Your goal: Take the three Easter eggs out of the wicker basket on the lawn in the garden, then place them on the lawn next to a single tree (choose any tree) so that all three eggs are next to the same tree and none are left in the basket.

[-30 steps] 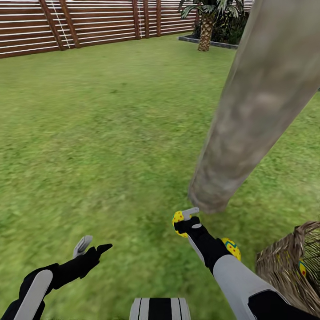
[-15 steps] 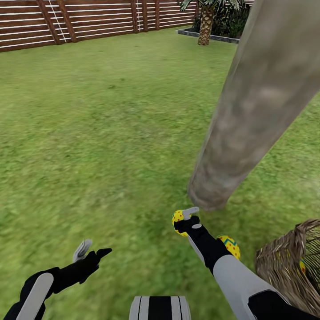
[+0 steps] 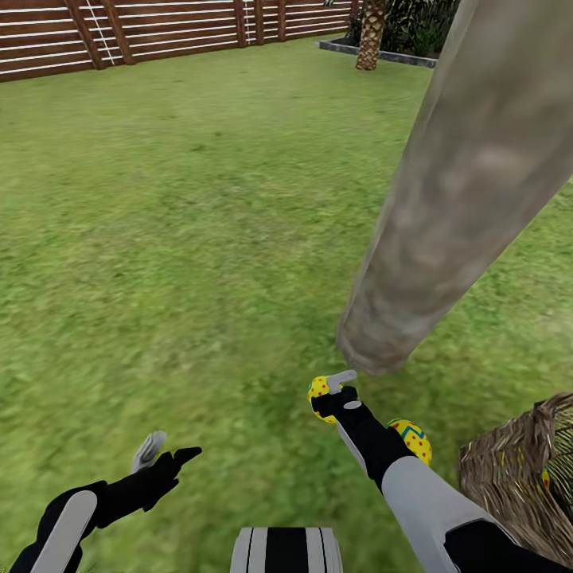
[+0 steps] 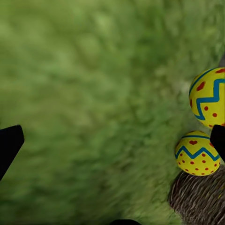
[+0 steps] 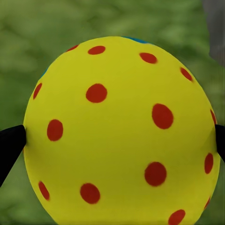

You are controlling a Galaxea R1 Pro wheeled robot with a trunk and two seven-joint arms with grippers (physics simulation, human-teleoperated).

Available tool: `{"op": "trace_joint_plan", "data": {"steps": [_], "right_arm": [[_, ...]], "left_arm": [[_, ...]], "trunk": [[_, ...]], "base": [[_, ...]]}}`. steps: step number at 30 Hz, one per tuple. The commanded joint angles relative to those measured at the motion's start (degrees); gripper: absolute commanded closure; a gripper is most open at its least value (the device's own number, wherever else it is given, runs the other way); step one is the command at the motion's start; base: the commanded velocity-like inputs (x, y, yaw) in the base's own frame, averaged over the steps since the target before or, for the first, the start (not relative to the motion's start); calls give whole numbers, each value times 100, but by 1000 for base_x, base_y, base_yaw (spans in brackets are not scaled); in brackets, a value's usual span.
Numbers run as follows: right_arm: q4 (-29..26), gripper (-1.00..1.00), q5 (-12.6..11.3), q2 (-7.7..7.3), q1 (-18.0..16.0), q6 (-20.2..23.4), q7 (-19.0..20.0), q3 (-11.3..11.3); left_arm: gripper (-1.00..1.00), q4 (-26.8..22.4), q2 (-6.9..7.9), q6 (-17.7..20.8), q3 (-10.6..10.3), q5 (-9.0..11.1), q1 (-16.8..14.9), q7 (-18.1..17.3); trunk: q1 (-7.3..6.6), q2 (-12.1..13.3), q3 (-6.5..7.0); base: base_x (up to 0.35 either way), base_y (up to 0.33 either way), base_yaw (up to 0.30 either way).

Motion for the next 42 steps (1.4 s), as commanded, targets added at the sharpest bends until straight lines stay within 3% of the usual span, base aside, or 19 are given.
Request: {"op": "trace_joint_plan", "data": {"steps": [1,17,21,27,36,37,42], "right_arm": [[-10,100,58,-4,-1,46,-20,23],[-10,100,56,-1,-1,47,-20,18],[-11,100,56,-1,-1,54,-20,17],[-11,100,56,-6,-1,54,-20,16],[-11,100,56,-7,-1,55,-19,15],[-11,-100,56,-7,-1,55,-19,15],[-28,-100,63,-8,-1,55,-14,15]], "left_arm": [[-100,-4,-1,29,9,25,-3,7],[-100,-14,-2,48,13,25,-3,-27],[-100,-16,-2,48,12,26,-5,-27],[-100,-28,-2,48,11,25,-2,-27],[-100,-34,-2,48,13,25,-1,-29],[-100,-37,-2,48,13,25,-3,-28],[-100,-10,-2,45,13,20,-3,-31]], "trunk": [[-1,-1,-4],[25,-15,-225],[25,-15,-225],[40,-23,-358],[48,-27,-425],[48,-27,-425],[48,-27,-425]], "base": [[0,0,0],[0,0,0],[0,0,0],[0,0,0],[0,0,0],[0,0,0],[0,0,0]]}}
